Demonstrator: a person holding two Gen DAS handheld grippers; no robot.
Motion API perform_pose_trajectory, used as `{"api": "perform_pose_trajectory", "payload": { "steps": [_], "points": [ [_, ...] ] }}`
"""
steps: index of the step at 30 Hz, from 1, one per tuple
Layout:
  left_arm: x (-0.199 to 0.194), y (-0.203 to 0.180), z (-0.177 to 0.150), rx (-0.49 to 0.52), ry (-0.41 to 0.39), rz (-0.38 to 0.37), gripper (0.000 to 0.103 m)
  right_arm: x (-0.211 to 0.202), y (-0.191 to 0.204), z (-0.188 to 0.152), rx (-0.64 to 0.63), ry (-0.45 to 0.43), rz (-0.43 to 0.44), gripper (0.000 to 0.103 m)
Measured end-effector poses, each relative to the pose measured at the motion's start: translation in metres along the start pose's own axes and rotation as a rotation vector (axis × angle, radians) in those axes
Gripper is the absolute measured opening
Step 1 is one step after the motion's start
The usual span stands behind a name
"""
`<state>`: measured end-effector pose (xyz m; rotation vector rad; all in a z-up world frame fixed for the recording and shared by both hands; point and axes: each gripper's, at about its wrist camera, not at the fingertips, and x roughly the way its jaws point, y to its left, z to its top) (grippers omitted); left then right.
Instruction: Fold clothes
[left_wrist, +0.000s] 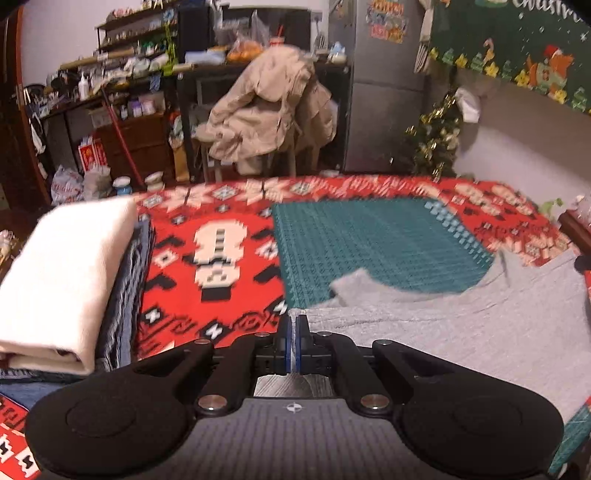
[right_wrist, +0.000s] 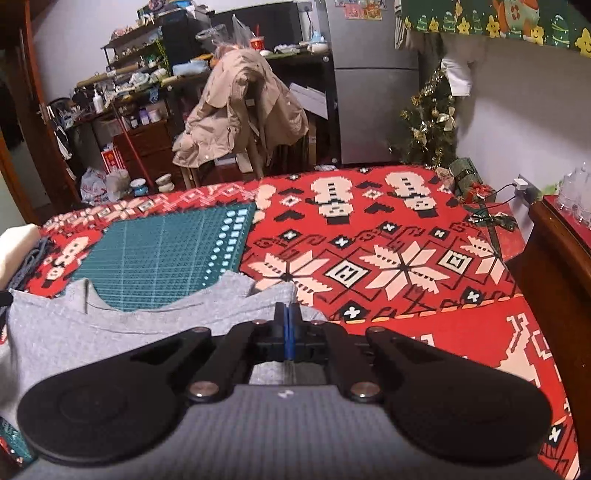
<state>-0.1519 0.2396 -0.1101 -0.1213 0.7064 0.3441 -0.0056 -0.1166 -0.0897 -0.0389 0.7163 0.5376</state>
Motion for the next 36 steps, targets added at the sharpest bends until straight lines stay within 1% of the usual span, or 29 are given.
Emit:
{"api": "perform_pose_trajectory", "payload": {
  "steps": [3, 4, 6, 8, 9, 10, 11, 12, 13, 15, 17, 19, 22, 24, 26, 29, 34, 36],
  "points": [
    [0.018, 0.003, -0.006, -0.003, 0.049, 0.01, 0.002, 0.018, -0.005, -0.005, 0.008, 0.028, -0.016, 0.0],
    [0.022, 0.004, -0.008, -0.007, 0.06, 0.008, 0.002, 0.026, -0.007, -0.008, 0.007, 0.048, -0.033, 0.0],
    [0.028, 0.004, -0.011, 0.001, 0.083, 0.016, 0.002, 0.037, -0.013, -0.015, 0.025, 0.075, -0.039, 0.0],
    [0.029, 0.005, -0.013, -0.009, 0.103, 0.0, 0.002, 0.045, -0.018, -0.02, 0.047, 0.098, -0.036, 0.002],
    [0.029, 0.006, -0.014, -0.017, 0.116, -0.013, 0.004, 0.044, -0.02, -0.022, 0.06, 0.096, -0.032, 0.003],
    [0.027, 0.009, -0.014, -0.026, 0.112, -0.028, 0.006, 0.041, -0.022, -0.022, 0.078, 0.085, -0.029, 0.009],
    [0.024, 0.011, -0.013, -0.035, 0.112, -0.039, 0.009, 0.038, -0.025, -0.022, 0.096, 0.074, -0.025, 0.012],
    [0.021, 0.013, -0.013, -0.046, 0.11, -0.045, 0.013, 0.033, -0.028, -0.02, 0.109, 0.067, -0.02, 0.012],
    [0.017, 0.016, -0.012, -0.056, 0.108, -0.051, 0.02, 0.027, -0.032, -0.019, 0.12, 0.061, -0.016, 0.012],
    [0.008, 0.022, -0.012, -0.084, 0.107, -0.061, 0.025, 0.013, -0.037, -0.015, 0.13, 0.057, -0.007, 0.012],
    [-0.003, 0.029, -0.013, -0.128, 0.117, -0.077, 0.025, -0.006, -0.04, -0.014, 0.123, 0.069, 0.01, 0.012],
    [-0.015, 0.036, -0.017, -0.184, 0.133, -0.109, 0.025, -0.024, -0.041, -0.019, 0.111, 0.108, 0.027, 0.012],
    [-0.032, 0.04, -0.026, -0.232, 0.171, -0.168, 0.025, -0.042, -0.042, -0.036, 0.128, 0.187, 0.046, 0.012],
    [-0.04, 0.041, -0.032, -0.247, 0.196, -0.19, 0.025, -0.05, -0.042, -0.049, 0.147, 0.226, 0.059, 0.012],
    [-0.049, 0.041, -0.039, -0.251, 0.223, -0.202, 0.025, -0.057, -0.04, -0.062, 0.16, 0.251, 0.071, 0.012],
    [-0.056, 0.039, -0.049, -0.255, 0.258, -0.218, 0.025, -0.062, -0.038, -0.072, 0.167, 0.26, 0.073, 0.013],
    [-0.057, 0.028, -0.062, -0.248, 0.293, -0.256, 0.025, -0.067, -0.036, -0.076, 0.172, 0.259, 0.074, 0.013],
    [-0.055, 0.022, -0.065, -0.223, 0.298, -0.251, 0.025, -0.068, -0.036, -0.076, 0.164, 0.264, 0.068, 0.013]
  ]
}}
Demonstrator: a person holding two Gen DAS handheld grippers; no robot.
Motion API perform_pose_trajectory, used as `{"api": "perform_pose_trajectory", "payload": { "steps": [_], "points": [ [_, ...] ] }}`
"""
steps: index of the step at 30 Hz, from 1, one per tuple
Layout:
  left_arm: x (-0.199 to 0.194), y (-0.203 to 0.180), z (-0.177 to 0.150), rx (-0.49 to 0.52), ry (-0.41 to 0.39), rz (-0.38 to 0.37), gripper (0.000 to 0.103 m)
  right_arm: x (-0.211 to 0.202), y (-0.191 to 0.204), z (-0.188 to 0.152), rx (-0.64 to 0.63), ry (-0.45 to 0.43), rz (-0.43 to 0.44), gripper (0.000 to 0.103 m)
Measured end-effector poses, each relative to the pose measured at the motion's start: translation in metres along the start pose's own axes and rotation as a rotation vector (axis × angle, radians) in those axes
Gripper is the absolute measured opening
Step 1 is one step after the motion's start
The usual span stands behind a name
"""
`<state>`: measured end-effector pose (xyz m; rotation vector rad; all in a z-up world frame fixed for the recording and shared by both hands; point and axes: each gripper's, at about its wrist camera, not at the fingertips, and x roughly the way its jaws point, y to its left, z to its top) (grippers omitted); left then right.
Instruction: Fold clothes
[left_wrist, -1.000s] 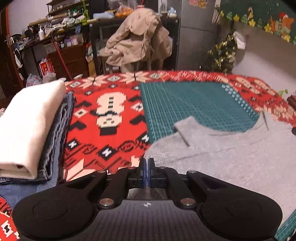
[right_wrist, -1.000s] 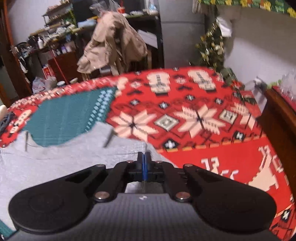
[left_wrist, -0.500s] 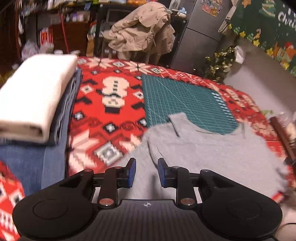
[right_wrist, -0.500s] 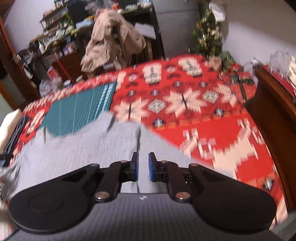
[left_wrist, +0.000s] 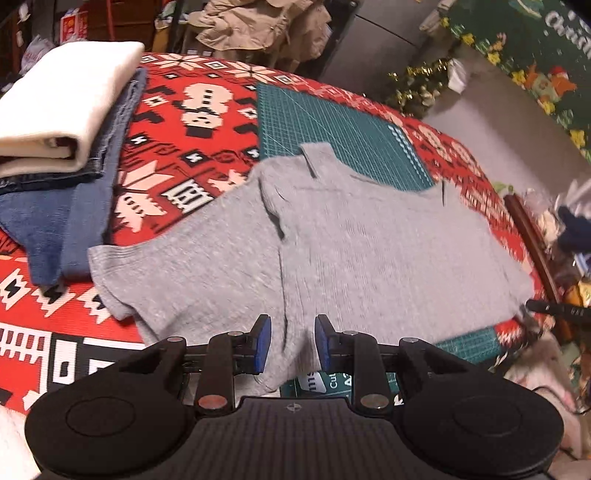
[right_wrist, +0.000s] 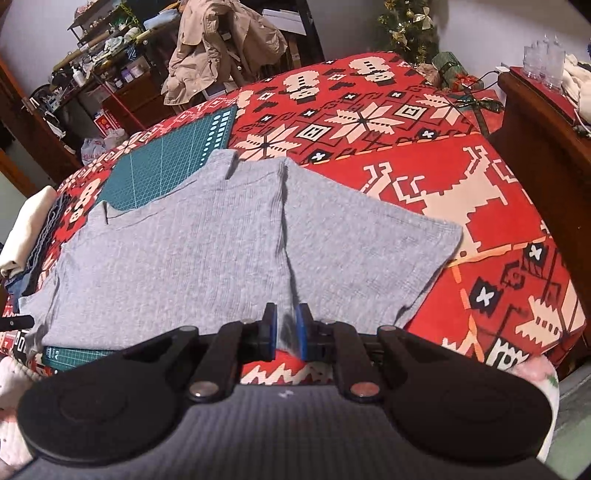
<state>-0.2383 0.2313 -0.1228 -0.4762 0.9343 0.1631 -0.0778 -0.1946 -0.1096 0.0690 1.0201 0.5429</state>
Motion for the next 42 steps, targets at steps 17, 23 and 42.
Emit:
{"api": "perform_pose_trajectory", "payload": {
  "steps": [17, 23, 42],
  "points": [
    [0.008, 0.003, -0.011, 0.029, 0.051, 0.067, 0.003, 0.014, -0.005, 0.0, -0.038, 0.077, -0.036, 0.001],
    [0.003, 0.01, -0.01, -0.013, 0.062, 0.06, 0.019, 0.009, -0.015, -0.001, 0.011, 0.077, -0.045, 0.011],
    [0.008, -0.012, 0.042, 0.048, -0.158, 0.081, 0.034, 0.018, 0.027, 0.034, -0.044, -0.034, 0.019, 0.022]
  ]
}}
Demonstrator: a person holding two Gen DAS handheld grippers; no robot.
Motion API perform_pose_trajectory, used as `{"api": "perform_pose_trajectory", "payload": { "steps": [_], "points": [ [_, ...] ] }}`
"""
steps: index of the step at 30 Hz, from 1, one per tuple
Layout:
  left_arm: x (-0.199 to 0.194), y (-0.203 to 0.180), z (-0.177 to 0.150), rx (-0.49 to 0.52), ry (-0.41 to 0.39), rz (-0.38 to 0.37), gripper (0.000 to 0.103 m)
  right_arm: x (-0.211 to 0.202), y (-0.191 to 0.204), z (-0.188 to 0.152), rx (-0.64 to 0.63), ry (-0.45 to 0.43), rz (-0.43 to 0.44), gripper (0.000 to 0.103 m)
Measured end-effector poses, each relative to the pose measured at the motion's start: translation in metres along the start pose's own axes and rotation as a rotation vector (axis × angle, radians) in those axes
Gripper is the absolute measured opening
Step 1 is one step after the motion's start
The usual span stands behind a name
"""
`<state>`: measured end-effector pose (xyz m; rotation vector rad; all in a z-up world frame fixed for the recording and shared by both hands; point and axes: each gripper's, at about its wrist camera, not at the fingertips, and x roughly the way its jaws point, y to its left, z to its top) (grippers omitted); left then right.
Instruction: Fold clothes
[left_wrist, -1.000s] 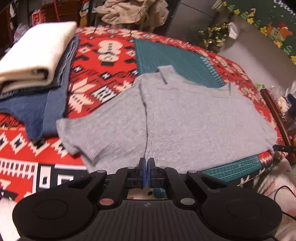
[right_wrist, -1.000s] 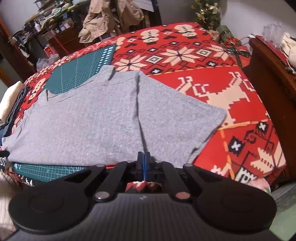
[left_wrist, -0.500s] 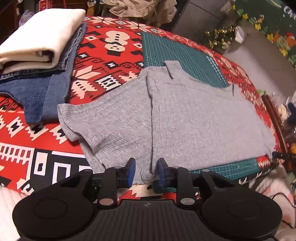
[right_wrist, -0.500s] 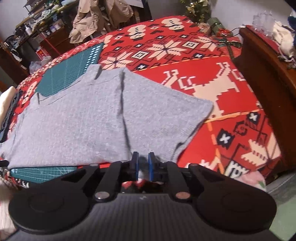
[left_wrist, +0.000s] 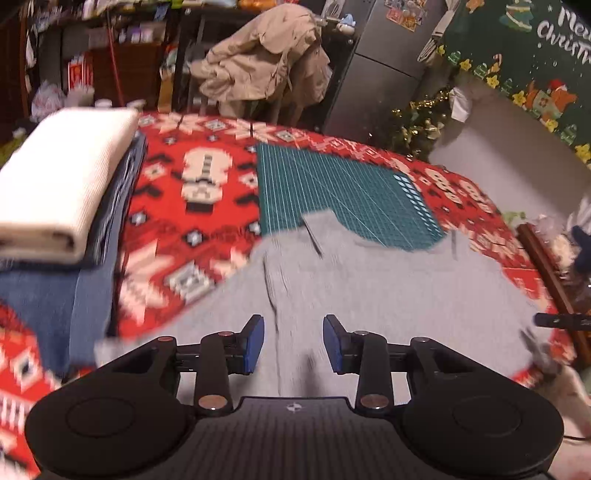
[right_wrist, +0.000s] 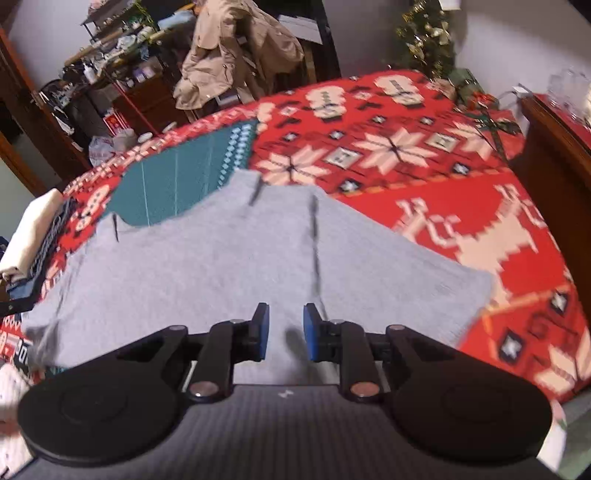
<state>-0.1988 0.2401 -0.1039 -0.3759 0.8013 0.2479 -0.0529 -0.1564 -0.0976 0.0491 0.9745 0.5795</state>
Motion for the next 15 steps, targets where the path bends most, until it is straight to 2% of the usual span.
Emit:
{"api": "perform_pose_trajectory", "payload": {
  "steps": [1, 3, 9, 11, 13, 15],
  "points": [
    [0.008, 0.0, 0.005, 0.013, -0.001, 0.018, 0.028, 0.004, 0.004, 0.004, -0.001, -0.009, 0.003, 0.022],
    [0.026, 0.003, 0.013, 0.014, 0.01, 0.039, 0.024, 0.011, 0.008, 0.012, 0.002, -0.03, 0.003, 0.022],
    [0.048, 0.017, 0.025, -0.072, 0.038, -0.008, 0.024, 0.033, 0.008, 0.037, 0.014, -0.078, -0.043, 0.022],
    [0.049, 0.016, 0.025, -0.068, 0.041, -0.013, 0.024, 0.041, 0.005, 0.042, 0.014, -0.078, -0.06, 0.022],
    [0.049, 0.012, 0.024, -0.045, 0.045, -0.02, 0.009, 0.049, 0.002, 0.045, 0.014, -0.076, -0.08, 0.022],
    [0.048, 0.007, 0.023, -0.015, 0.041, -0.015, 0.006, 0.054, -0.001, 0.048, 0.017, -0.078, -0.081, 0.022]
  ]
}}
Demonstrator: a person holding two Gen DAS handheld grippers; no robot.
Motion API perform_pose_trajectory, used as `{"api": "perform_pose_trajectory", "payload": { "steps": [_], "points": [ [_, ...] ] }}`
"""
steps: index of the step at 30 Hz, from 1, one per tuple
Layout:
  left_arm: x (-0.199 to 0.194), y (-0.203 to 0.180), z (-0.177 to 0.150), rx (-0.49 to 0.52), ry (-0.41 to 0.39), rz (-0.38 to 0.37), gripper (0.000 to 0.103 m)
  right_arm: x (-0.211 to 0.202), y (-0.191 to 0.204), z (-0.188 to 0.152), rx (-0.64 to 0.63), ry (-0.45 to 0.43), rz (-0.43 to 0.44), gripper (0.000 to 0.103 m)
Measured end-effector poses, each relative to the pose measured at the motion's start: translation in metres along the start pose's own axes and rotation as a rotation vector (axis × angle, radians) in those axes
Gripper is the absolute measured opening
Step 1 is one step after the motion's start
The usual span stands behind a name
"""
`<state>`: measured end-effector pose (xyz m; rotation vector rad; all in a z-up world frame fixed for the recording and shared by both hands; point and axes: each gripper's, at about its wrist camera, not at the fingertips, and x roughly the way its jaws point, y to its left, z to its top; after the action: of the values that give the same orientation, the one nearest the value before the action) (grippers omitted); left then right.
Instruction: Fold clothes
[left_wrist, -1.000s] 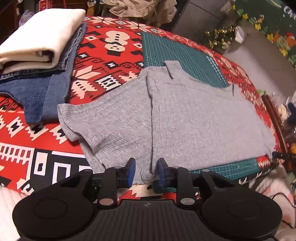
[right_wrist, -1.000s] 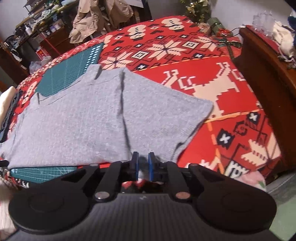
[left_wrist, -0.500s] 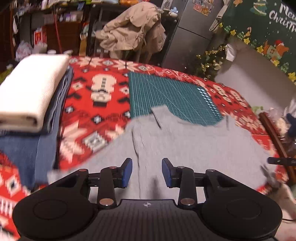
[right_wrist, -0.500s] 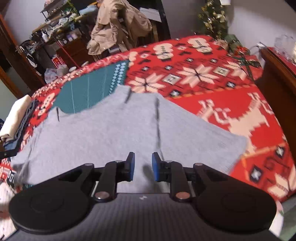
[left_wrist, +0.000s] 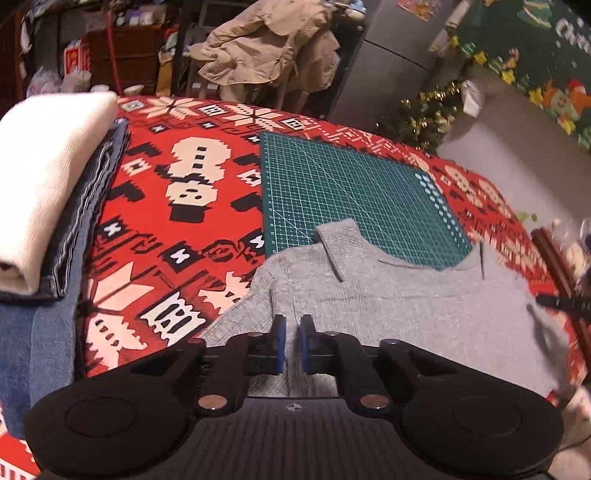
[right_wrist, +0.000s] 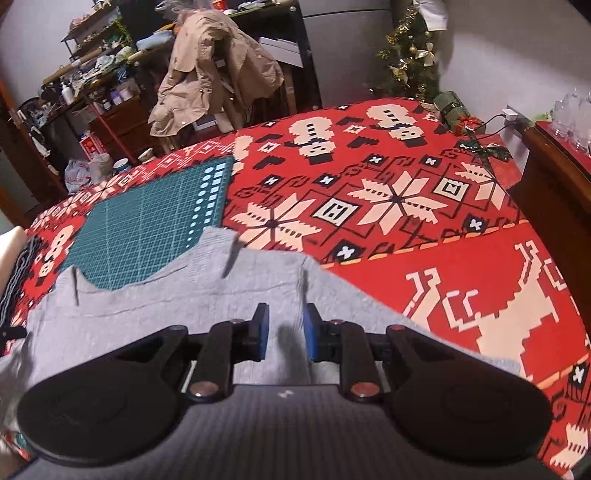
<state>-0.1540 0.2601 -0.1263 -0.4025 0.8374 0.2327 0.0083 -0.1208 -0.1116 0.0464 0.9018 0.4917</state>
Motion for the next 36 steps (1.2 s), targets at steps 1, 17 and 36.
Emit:
{"api": "perform_pose_trajectory", "payload": {
  "steps": [1, 17, 36],
  "points": [
    [-0.001, -0.002, -0.001, 0.015, -0.006, 0.006, 0.0, 0.003, -0.001, 0.001, 0.001, -0.001, 0.0, 0.022],
    [-0.018, 0.008, 0.016, -0.02, -0.071, -0.029, 0.009, 0.03, -0.005, 0.002, -0.02, -0.001, -0.014, 0.001],
    [0.002, -0.004, 0.012, 0.106, -0.067, 0.09, 0.003, 0.032, -0.007, 0.001, -0.029, 0.014, -0.015, 0.002]
  ]
}}
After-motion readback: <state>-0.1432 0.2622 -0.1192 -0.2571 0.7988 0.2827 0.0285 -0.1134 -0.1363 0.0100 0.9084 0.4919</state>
